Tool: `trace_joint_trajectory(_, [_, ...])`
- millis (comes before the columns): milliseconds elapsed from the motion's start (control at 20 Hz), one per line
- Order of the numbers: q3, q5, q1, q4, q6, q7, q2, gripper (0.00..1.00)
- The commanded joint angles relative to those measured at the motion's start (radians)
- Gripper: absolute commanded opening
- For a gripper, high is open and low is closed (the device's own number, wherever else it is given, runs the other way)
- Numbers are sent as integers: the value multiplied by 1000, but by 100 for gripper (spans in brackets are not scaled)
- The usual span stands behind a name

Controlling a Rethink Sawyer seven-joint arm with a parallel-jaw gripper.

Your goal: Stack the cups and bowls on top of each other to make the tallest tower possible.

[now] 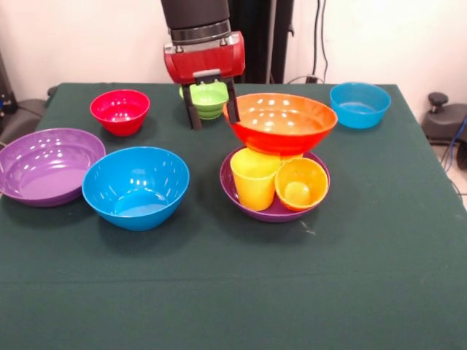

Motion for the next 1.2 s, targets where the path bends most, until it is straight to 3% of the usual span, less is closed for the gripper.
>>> trace_joint_trajectory(50, [22, 40, 10, 58, 117, 65, -26, 100])
trace_joint_trajectory(450, [44, 79, -18, 36, 209, 8, -72, 100])
trace_joint_trajectory(850, [51, 84, -22, -23, 277, -29, -65, 100])
trace_joint_trajectory(1200, [43, 52, -13, -45, 249, -21, -16, 100])
